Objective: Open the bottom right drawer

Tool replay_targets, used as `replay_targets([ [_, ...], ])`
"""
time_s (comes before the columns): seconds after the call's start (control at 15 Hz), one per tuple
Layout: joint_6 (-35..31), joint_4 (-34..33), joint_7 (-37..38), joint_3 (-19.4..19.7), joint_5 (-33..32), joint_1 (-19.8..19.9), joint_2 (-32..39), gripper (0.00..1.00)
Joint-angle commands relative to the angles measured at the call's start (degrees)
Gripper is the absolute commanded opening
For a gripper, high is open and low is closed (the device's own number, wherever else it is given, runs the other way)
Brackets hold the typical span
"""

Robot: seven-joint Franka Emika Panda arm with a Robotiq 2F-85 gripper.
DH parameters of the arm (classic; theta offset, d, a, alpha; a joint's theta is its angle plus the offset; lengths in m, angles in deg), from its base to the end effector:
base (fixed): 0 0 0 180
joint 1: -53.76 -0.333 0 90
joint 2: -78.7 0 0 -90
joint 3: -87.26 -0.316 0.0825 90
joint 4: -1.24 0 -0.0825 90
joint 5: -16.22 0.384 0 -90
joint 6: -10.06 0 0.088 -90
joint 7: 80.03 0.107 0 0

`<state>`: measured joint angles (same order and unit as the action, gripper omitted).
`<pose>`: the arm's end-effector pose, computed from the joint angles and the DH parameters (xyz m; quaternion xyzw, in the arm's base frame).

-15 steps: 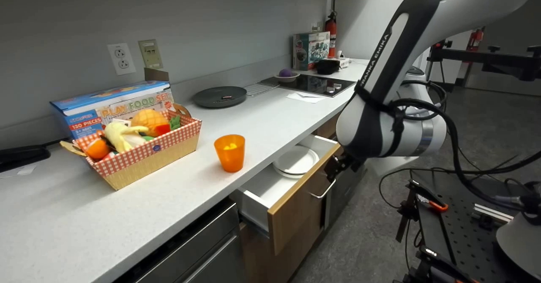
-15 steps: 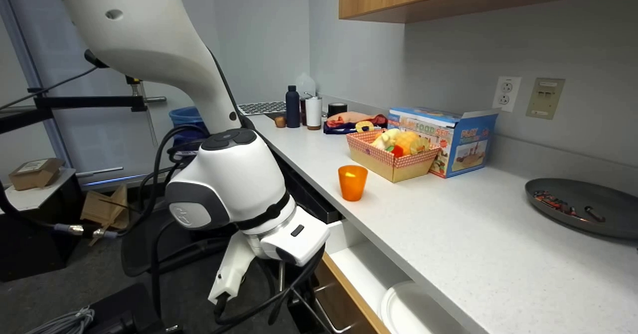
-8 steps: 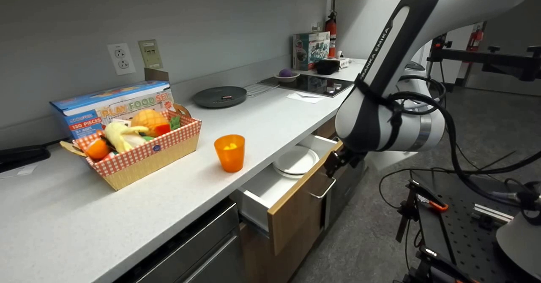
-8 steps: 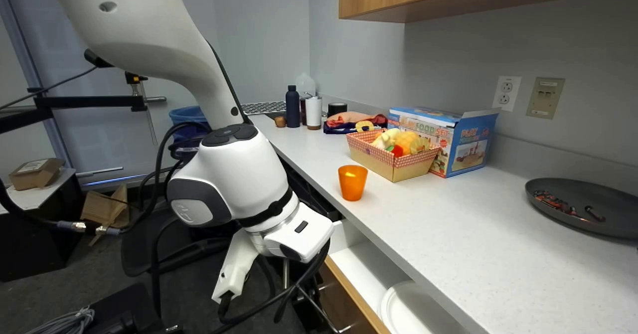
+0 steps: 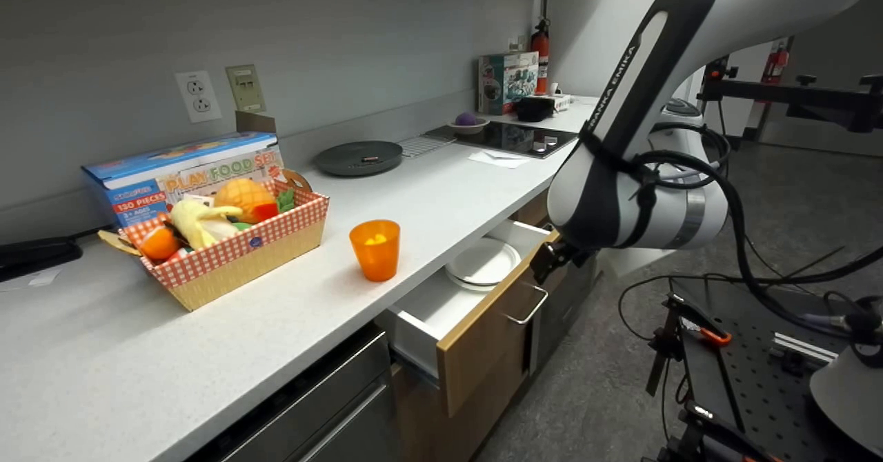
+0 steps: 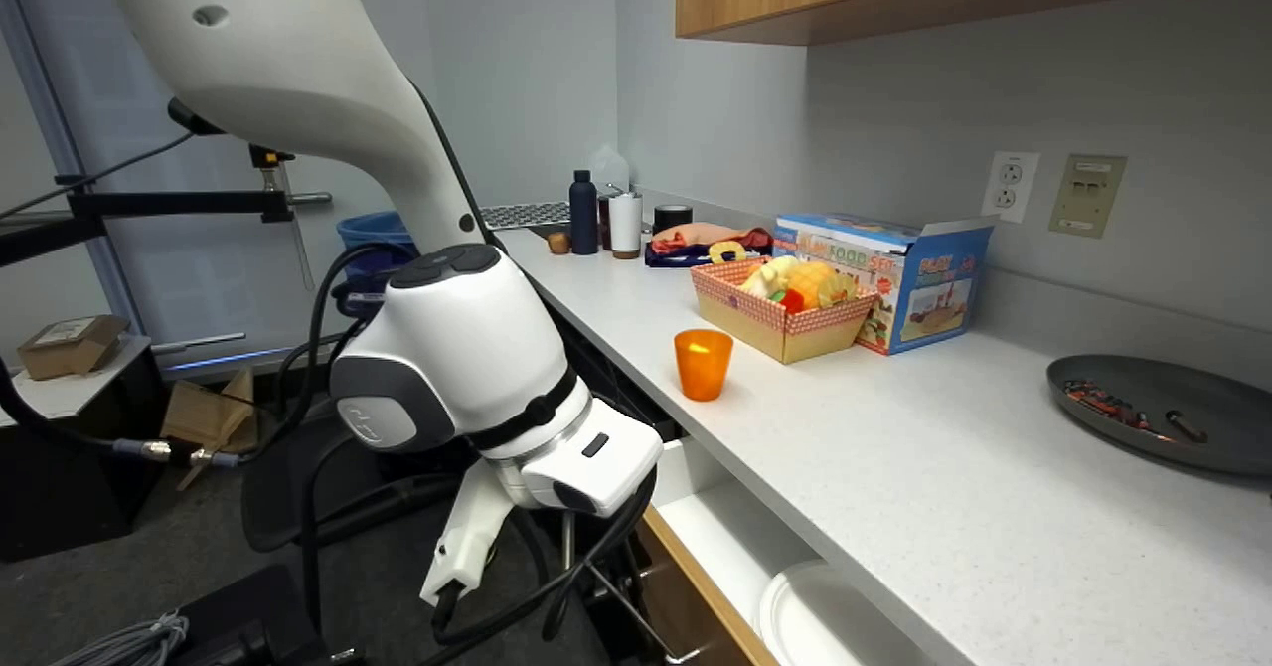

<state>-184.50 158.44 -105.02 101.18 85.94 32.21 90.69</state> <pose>0.3657 -0.0622 0.1981 0.9271 -0.3169 0.1891 0.0658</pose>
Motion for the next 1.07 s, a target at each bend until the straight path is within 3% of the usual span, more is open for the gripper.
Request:
replay_targets([
  [0.0, -2.39, -0.05, -7.11, 0.83, 5.94, -2.31, -3.62, 1.00],
  [0.2, -3.78, 0.06, -10.84, 0.35, 8.84, -3.08, -6.63, 1.00],
  [0.53, -5.30, -2.03, -9.93, -0.63, 6.75, -3.72, -10.84, 1.00],
  [1.0, -4.44, -11.83, -6.67, -0.67, 1.49, -2.79, -5.10, 1.00],
])
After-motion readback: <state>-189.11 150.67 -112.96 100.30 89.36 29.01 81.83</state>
